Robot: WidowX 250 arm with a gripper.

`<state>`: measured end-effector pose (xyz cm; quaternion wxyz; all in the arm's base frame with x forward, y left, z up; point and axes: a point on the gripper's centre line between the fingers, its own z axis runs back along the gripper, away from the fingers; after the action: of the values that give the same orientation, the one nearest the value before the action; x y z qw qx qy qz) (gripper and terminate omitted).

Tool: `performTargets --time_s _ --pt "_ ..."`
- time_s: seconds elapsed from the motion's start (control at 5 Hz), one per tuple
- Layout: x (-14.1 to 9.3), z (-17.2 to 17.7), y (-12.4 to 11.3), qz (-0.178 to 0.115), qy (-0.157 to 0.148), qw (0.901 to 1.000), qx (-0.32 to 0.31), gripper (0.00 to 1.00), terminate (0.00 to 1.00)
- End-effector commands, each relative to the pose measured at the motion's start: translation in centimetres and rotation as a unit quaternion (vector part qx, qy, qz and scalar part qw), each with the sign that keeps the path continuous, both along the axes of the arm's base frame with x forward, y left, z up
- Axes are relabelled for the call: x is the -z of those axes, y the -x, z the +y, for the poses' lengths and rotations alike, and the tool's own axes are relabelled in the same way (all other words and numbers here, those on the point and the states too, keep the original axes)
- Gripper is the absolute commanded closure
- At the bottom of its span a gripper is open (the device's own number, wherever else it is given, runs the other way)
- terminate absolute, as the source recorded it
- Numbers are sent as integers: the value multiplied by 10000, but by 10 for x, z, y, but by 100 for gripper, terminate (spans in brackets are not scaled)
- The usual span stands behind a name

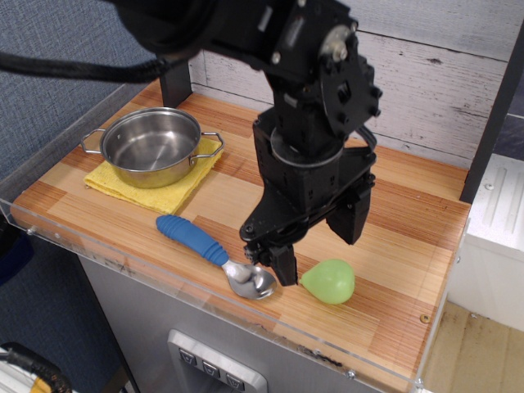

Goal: Put the food in the pan

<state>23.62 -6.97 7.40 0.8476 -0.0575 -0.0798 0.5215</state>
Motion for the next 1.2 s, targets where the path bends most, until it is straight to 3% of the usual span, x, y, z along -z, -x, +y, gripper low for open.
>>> performTargets --time_s 0.0,0.6,1.0 --pt "16 -4 -3 100 -72 9999 63 0 0" --pt "46 -14 -11 231 -342 9991 118 0 0" --pt "52 -19 -22 219 -434 9986 199 0 0"
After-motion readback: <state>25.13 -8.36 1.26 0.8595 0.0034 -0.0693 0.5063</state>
